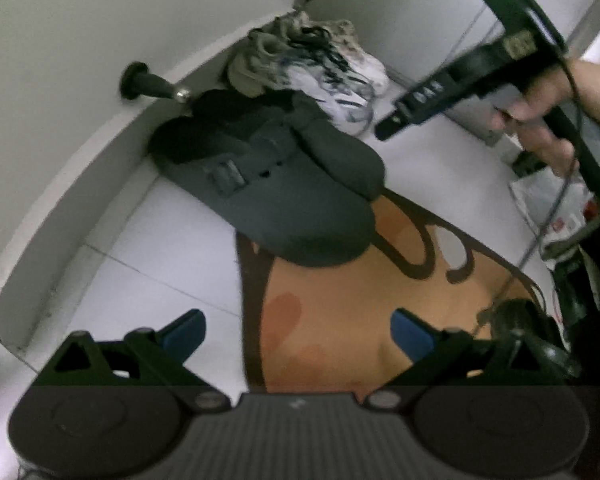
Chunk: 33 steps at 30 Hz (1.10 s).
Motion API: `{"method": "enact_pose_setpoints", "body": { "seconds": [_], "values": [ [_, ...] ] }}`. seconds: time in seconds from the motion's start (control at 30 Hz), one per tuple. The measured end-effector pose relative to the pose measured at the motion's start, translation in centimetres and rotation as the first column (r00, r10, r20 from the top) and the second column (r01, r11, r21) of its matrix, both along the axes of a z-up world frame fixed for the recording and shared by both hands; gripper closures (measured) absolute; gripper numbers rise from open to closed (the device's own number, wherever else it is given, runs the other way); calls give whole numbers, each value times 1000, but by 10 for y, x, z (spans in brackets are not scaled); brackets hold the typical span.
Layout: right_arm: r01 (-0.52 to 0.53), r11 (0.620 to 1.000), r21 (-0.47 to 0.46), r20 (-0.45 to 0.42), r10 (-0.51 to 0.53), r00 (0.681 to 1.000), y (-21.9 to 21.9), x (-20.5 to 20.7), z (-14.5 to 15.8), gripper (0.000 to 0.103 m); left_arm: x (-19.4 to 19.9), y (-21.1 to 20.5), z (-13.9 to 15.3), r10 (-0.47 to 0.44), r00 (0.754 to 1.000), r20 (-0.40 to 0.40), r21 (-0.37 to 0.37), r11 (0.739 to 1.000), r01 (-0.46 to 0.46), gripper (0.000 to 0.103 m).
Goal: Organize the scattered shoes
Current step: 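Set the clogs down beside the sneakers and open the right tool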
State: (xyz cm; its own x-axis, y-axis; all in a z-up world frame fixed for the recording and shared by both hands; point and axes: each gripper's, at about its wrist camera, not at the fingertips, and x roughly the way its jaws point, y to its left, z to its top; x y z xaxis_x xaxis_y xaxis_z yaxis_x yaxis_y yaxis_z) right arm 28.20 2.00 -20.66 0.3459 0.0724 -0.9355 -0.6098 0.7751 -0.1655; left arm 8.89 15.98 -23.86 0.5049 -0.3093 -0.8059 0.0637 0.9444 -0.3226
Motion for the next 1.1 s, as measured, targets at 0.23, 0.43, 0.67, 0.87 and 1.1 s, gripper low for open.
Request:
{"method": "enact_pose_setpoints", "body": {
  "seconds": [0.23,0.43,0.67,0.87,1.1],
  "values": [
    [1,999,-53,1,-1,1000,-14,-12,-32,40,-5,2,1,34,999,1,18,999,-34,3],
    [16,999,42,-22,-15,1000,-4,-6,-35,40,3,7,-9,65,997,-36,26,998,-65,3],
    [-172,980,103,-46,178,983,33,-29,-59,18,3,16,-17,98,994,-44,23,995,-98,3],
    [-179,984,21,-63,180,982,47,-25,-80,62,2,22,-21,125,991,-51,0,992,-125,3],
    [-186,982,-21,-4,186,983,70,-18,-78,86,2,24,-23,137,989,-54,-16,990,-138,3]
  ]
}}
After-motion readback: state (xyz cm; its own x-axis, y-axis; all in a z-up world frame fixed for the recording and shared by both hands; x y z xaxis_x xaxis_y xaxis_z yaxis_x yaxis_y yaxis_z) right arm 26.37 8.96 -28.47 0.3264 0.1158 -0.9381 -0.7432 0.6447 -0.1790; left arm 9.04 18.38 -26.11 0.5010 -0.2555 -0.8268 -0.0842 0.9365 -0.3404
